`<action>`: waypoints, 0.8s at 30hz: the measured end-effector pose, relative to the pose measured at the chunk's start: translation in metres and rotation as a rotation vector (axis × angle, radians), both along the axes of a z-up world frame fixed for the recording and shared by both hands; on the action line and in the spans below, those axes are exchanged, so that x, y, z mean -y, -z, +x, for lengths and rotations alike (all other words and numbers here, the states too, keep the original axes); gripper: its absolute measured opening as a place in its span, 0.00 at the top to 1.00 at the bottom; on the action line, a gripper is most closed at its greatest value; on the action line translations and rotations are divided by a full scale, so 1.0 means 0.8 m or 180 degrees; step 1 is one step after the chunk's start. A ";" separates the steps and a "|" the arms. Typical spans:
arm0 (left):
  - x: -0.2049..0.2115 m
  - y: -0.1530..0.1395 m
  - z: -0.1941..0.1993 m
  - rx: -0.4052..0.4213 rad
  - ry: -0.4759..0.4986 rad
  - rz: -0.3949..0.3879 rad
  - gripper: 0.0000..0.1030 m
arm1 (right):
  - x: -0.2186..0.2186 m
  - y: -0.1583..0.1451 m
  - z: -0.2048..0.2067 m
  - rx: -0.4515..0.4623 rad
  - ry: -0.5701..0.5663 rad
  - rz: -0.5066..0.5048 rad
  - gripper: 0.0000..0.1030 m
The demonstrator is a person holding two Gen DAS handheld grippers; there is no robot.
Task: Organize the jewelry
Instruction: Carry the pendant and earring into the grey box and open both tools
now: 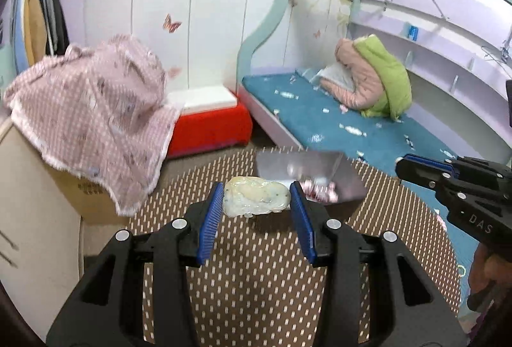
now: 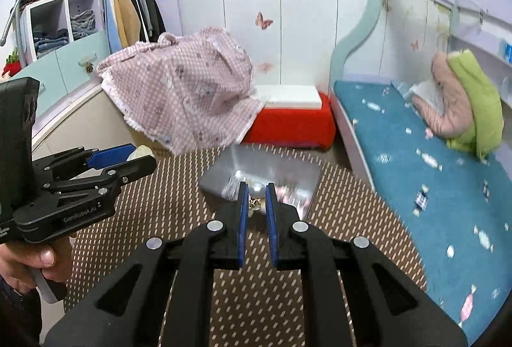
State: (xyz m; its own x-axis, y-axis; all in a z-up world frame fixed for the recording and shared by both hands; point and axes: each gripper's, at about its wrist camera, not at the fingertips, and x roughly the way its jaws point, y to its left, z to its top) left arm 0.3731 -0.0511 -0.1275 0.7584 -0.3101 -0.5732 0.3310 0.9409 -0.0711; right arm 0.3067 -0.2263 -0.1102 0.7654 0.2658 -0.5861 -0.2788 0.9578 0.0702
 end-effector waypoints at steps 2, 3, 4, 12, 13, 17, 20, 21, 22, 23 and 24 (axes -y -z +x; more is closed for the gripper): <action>0.013 -0.012 0.014 0.0041 0.0043 -0.0009 0.59 | 0.002 -0.006 0.011 0.0028 0.0010 -0.0021 0.91; 0.018 -0.016 0.023 0.0036 0.0075 -0.0021 0.59 | 0.003 -0.008 0.020 0.0036 0.0015 -0.0031 0.91; 0.024 -0.018 0.032 0.0027 0.0091 -0.0030 0.59 | 0.005 -0.009 0.029 0.0024 0.0011 -0.0029 0.91; 0.067 -0.001 0.107 -0.0210 0.0230 -0.0023 0.59 | 0.016 0.023 0.090 -0.0285 -0.0013 0.0110 0.91; 0.070 0.005 0.115 -0.0259 0.0245 -0.0029 0.59 | 0.017 0.029 0.097 -0.0341 -0.0015 0.0135 0.91; 0.079 0.027 0.143 -0.0425 0.0251 0.0007 0.59 | 0.015 0.050 0.115 -0.0517 -0.0019 0.0208 0.90; 0.082 0.041 0.157 -0.0553 0.0243 0.0020 0.58 | 0.018 0.063 0.122 -0.0614 0.0056 0.0274 0.88; 0.082 0.044 0.160 -0.0585 0.0219 0.0024 0.56 | 0.020 0.064 0.123 -0.0634 0.0081 0.0300 0.84; 0.081 0.045 0.159 -0.0596 0.0214 0.0013 0.46 | 0.023 0.065 0.122 -0.0647 0.0109 0.0340 0.78; 0.076 0.043 0.157 -0.0575 0.0187 -0.0003 0.42 | 0.026 0.064 0.122 -0.0650 0.0127 0.0368 0.76; 0.071 0.039 0.154 -0.0520 0.0111 0.0003 0.32 | 0.030 0.062 0.119 -0.0649 0.0163 0.0400 0.73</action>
State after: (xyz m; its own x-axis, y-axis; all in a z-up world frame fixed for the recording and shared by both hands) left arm 0.4960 -0.1079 -0.1587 0.6439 -0.3339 -0.6884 0.3475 0.9292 -0.1257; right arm 0.4017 -0.2503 -0.1596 0.6490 0.3103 -0.6946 -0.1980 0.9505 0.2396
